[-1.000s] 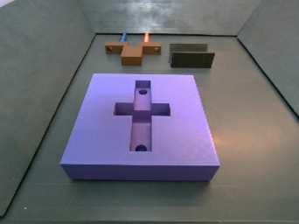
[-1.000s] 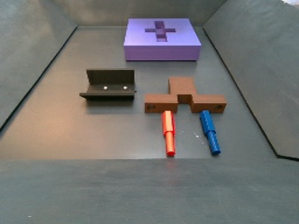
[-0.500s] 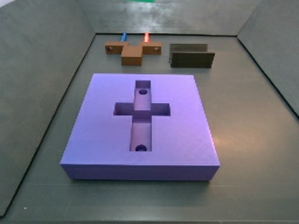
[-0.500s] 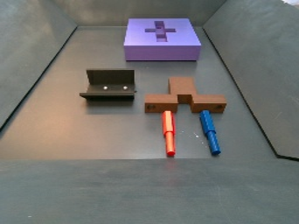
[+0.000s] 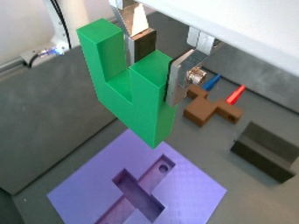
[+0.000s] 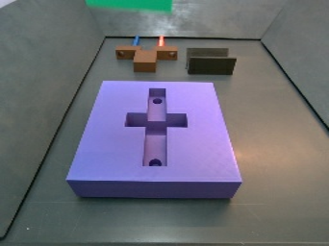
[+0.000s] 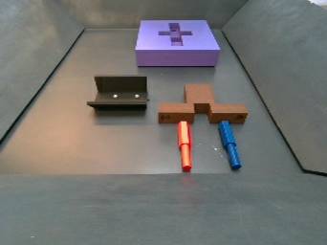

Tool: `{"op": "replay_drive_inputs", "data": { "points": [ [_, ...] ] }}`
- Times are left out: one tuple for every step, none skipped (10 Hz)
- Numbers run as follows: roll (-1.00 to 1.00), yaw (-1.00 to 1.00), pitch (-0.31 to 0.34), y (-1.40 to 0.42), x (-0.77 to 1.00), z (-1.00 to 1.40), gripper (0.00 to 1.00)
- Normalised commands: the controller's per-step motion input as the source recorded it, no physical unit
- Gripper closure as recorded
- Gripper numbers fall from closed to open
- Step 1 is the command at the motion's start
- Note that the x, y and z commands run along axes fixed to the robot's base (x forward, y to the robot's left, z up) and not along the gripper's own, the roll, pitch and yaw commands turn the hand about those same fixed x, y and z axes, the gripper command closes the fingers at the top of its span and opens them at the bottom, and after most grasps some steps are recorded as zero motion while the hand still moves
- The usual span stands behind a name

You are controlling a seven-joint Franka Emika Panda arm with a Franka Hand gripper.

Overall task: Pick up the green object. Move up. Place the green object on the fixture. Regrasp the green object. Move to above the board. Insert the green object.
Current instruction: Insert the green object.

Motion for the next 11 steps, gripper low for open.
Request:
{"op": "replay_drive_inputs", "data": {
  "points": [
    [-0.22,0.06,-0.273,-0.1,0.27,-0.48,1.0],
    [-0.25,0.0,-0.3,-0.19,0.27,-0.4,1.0],
    [-0.13,0.0,-0.259,-0.45,0.33,-0.47,1.0],
    [0.0,0.0,-0.18,-0.47,0.28,-0.47,1.0],
    [0.03,0.0,-0.204,-0.22,0.09,-0.71,1.0],
    [0.05,0.03,-0.139,-0.07,0.09,-0.72,1.0],
    [0.13,0.02,0.0,0.0,0.16,-0.65,1.0],
    [0.17,0.01,-0.034,0.0,0.08,-0.67,1.0],
    [0.15,0.08,-0.091,0.0,0.04,-0.61,1.0],
    [0.23,0.04,-0.019,-0.01,0.11,-0.57,1.0],
    [0.16,0.0,0.0,0.0,0.0,-0.53,1.0]
  ]
}}
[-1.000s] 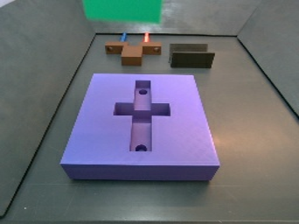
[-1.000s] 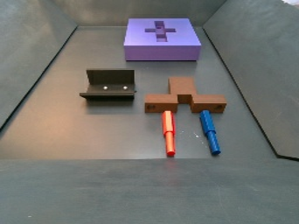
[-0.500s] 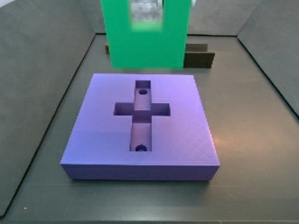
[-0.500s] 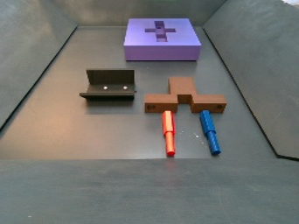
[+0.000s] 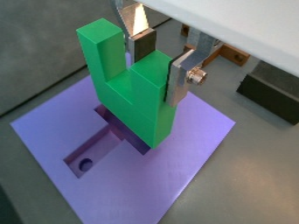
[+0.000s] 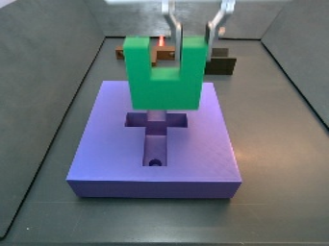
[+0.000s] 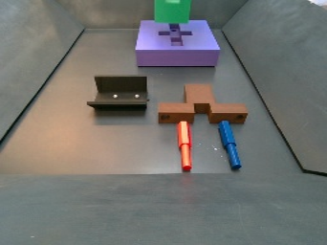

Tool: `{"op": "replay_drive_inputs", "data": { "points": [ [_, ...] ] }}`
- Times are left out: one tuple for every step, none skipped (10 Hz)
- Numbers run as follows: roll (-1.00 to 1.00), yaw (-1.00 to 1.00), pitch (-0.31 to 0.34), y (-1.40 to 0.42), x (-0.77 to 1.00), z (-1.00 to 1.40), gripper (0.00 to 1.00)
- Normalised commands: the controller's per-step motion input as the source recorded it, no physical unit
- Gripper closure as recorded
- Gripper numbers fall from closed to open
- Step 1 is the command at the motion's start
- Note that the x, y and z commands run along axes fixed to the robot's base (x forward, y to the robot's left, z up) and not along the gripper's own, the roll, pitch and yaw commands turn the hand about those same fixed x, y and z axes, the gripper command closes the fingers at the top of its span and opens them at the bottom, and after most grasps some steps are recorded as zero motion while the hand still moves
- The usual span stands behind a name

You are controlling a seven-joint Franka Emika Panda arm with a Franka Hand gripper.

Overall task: Pick up the green object. Move up. Place the green object on the fixture. Regrasp the green object. Move to above the board. Insert the green object.
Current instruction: Insert the green object.

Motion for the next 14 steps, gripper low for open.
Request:
{"op": "replay_drive_inputs", "data": {
  "points": [
    [0.02,0.0,-0.033,0.0,-0.14,-0.46,1.0],
    [0.01,0.0,-0.076,0.0,-0.16,-0.31,1.0],
    [0.0,0.0,-0.126,0.0,-0.21,-0.32,1.0],
    [0.0,0.09,-0.223,0.0,-0.3,-0.22,1.0],
    [-0.01,0.1,-0.164,0.0,-0.12,-0.11,1.0],
    [0.0,0.08,-0.11,-0.06,0.0,-0.12,1.0],
    [0.03,0.08,-0.086,-0.06,0.17,-0.16,1.0],
    [0.12,0.01,0.0,0.0,0.36,-0.23,1.0],
    [0.14,0.0,0.087,0.0,0.38,-0.31,1.0],
    [0.14,-0.09,0.074,0.01,0.1,-0.31,1.0],
    [0.12,-0.07,0.016,0.0,-0.15,-0.29,1.0],
    [0.06,-0.11,0.0,0.0,-0.19,-0.47,1.0],
    [0.0,-0.09,-0.017,0.04,-0.15,-0.72,1.0],
    [0.06,-0.04,-0.047,0.0,-0.11,-0.72,1.0]
  ]
}}
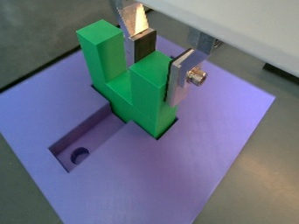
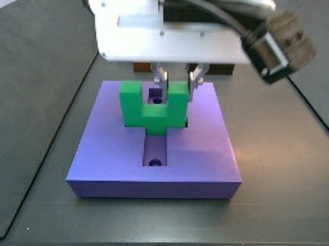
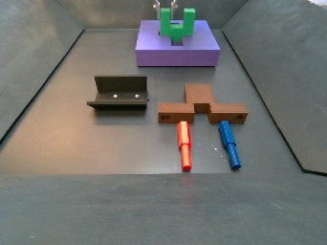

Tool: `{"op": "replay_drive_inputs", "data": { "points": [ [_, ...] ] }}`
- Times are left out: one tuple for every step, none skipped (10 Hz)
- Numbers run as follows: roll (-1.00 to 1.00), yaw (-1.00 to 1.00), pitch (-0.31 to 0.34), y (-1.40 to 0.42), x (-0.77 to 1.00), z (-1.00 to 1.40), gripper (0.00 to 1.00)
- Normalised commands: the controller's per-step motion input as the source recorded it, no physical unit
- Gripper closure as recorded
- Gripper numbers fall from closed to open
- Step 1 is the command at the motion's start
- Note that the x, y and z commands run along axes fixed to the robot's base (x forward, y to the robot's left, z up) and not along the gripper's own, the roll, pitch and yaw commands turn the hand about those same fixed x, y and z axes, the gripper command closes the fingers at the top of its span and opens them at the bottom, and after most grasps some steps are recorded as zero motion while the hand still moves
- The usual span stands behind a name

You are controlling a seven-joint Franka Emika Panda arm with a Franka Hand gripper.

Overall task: Pick up the green object. Move up. Place the green object on the fixture. Regrasp the green object. Move to above the board. Insert the green object.
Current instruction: Insert the green object.

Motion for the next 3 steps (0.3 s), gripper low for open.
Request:
{"op": "replay_drive_inputs", "data": {
  "points": [
    [0.05,-0.05,-0.001,0.0,-0.08,-0.43,1.0],
    [0.0,0.0,-0.003,0.0,0.0,-0.06,1.0],
    [0.0,0.0,0.0,0.0,0.0,0.0,1.0]
  ]
}}
